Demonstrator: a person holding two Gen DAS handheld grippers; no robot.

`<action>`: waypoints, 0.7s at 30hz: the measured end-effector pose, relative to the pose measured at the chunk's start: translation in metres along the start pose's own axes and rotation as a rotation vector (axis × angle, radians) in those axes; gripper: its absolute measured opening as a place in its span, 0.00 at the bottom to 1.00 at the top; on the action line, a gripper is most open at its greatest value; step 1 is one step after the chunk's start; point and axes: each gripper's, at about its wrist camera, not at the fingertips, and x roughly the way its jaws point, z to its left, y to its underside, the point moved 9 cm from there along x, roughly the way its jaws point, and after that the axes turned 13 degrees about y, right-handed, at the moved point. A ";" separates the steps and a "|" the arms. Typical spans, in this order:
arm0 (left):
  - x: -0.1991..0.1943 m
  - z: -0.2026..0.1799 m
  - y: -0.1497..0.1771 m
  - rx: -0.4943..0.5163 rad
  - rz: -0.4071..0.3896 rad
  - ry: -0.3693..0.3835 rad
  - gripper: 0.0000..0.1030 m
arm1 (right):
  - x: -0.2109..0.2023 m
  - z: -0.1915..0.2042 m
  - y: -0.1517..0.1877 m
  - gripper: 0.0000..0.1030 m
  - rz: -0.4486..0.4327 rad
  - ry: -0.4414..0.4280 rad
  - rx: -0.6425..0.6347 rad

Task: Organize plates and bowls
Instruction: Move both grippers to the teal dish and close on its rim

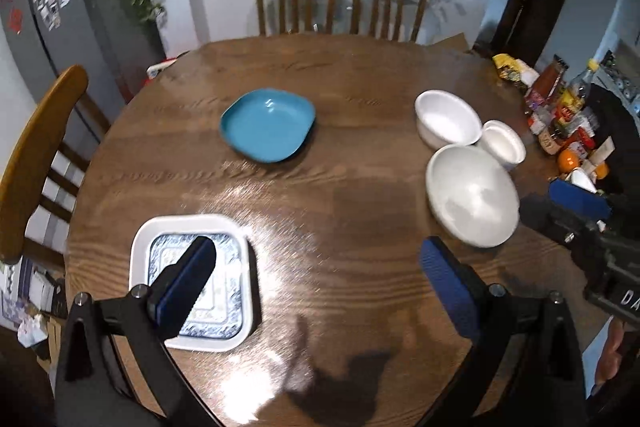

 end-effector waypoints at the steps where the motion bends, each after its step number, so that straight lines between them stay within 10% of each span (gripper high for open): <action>1: -0.001 -0.004 -0.004 0.004 -0.007 0.005 0.99 | -0.002 -0.003 -0.002 0.60 -0.002 0.004 0.006; 21: 0.001 0.076 -0.044 -0.163 -0.120 -0.101 0.99 | 0.059 0.031 -0.057 0.67 0.078 -0.021 0.023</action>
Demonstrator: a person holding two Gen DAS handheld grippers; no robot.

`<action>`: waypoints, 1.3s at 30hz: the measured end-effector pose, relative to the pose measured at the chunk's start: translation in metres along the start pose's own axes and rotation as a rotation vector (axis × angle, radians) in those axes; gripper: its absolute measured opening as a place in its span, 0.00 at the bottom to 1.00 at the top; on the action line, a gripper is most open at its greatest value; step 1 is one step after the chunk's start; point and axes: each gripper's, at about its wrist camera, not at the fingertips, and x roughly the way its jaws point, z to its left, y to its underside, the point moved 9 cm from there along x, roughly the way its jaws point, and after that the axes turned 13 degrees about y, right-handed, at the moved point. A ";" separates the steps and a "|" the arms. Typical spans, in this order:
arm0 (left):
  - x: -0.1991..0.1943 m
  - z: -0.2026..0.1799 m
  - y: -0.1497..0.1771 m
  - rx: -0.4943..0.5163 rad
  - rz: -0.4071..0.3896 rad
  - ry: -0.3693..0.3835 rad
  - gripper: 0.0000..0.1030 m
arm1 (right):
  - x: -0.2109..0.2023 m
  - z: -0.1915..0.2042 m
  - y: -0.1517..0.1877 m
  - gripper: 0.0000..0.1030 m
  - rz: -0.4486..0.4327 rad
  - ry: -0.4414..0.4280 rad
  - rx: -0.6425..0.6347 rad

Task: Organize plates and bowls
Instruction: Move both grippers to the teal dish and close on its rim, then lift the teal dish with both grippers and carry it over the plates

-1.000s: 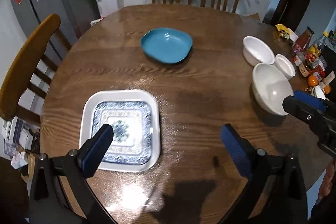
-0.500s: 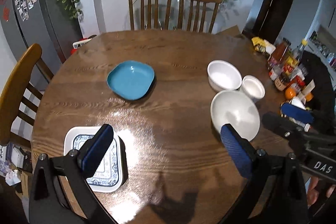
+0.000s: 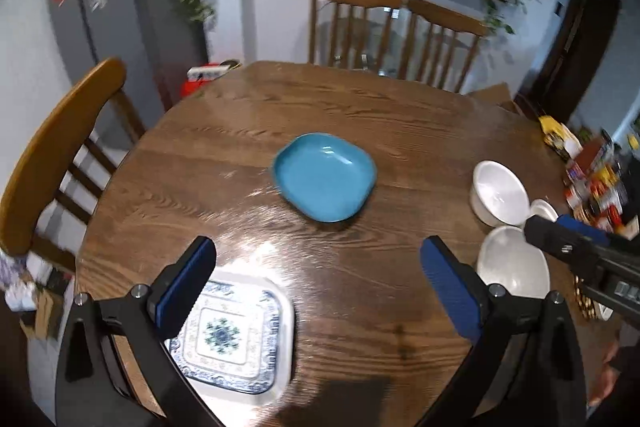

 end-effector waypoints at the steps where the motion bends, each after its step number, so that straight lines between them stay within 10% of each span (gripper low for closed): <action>1: 0.000 0.013 0.002 -0.028 0.002 -0.011 0.99 | 0.007 0.005 0.000 0.67 0.013 -0.003 -0.004; 18: 0.027 0.101 0.032 -0.143 0.092 -0.096 0.99 | 0.170 0.087 -0.010 0.60 0.199 -0.080 0.076; 22: 0.033 0.109 0.033 -0.145 0.098 -0.089 0.99 | 0.185 0.096 -0.006 0.32 0.221 -0.076 0.076; 26: 0.041 0.109 0.031 -0.147 0.103 -0.064 0.98 | 0.185 0.095 -0.002 0.09 0.221 -0.050 0.046; 39: 0.100 0.034 0.045 0.074 0.256 0.051 0.86 | 0.124 0.026 0.084 0.05 0.290 -0.065 0.063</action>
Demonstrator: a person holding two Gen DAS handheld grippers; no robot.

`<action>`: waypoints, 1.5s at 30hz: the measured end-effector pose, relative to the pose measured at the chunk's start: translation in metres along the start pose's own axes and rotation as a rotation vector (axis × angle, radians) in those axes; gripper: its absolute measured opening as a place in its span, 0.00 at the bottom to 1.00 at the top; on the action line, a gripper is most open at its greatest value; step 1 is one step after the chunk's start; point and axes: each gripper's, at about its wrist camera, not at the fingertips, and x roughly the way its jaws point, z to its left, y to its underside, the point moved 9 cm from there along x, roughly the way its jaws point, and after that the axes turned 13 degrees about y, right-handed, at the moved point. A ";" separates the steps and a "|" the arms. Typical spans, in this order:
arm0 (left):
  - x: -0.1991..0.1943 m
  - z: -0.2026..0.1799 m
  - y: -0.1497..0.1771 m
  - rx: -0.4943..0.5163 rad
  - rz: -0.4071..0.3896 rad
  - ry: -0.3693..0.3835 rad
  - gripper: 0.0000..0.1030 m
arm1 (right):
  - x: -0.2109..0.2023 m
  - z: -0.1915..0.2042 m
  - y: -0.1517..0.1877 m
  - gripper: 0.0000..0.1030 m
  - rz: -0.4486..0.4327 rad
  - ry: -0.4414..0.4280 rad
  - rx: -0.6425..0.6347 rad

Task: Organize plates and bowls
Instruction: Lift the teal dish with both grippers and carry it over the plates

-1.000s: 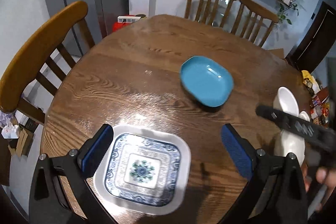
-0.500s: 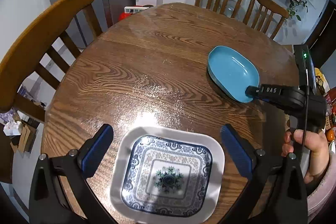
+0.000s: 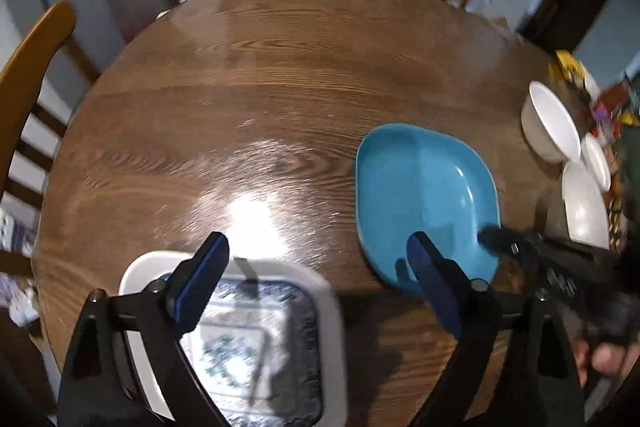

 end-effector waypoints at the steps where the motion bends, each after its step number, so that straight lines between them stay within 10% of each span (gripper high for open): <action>1: 0.003 -0.006 -0.002 0.024 0.004 -0.008 0.85 | -0.002 -0.007 0.008 0.05 0.006 -0.013 0.016; 15: 0.048 -0.033 0.027 0.035 0.222 0.080 0.16 | -0.012 -0.032 0.042 0.05 0.022 -0.103 0.130; 45: -0.070 -0.046 0.060 0.035 -0.077 0.082 0.15 | -0.102 0.004 0.057 0.05 -0.194 -0.107 -0.063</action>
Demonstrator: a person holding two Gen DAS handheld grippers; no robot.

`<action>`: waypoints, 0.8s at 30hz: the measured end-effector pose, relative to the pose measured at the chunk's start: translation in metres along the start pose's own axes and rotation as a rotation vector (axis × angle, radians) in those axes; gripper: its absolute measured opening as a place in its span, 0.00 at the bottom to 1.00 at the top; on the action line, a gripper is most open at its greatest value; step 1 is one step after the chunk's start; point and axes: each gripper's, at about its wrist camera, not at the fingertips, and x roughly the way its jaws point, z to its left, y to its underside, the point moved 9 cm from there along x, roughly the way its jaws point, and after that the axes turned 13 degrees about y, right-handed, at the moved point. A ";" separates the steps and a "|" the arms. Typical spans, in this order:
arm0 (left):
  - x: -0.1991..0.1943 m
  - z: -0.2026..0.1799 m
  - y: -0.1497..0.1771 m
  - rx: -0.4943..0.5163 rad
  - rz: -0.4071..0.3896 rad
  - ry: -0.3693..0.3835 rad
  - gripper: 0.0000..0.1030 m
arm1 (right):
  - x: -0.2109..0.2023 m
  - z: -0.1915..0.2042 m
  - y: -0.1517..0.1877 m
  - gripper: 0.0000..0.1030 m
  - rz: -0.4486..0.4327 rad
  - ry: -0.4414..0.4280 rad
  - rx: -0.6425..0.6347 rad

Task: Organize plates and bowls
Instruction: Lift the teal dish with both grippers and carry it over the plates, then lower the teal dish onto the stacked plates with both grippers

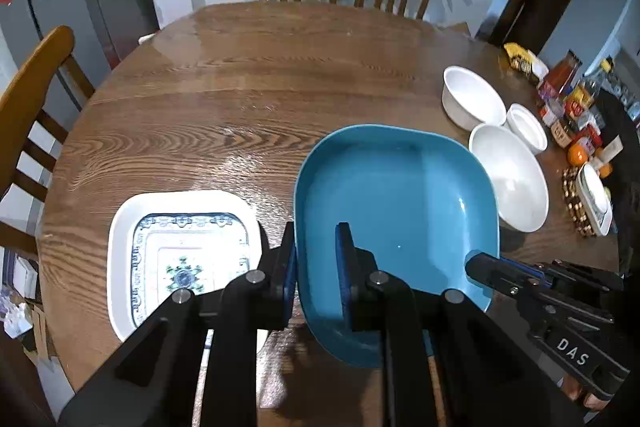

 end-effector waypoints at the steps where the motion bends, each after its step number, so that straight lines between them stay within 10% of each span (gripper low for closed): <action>1: -0.004 0.001 -0.002 -0.003 -0.010 -0.004 0.15 | -0.003 0.003 -0.001 0.05 -0.009 -0.003 -0.008; 24: -0.040 0.072 0.008 -0.124 -0.062 -0.110 0.15 | 0.009 0.086 0.004 0.06 0.017 -0.069 -0.171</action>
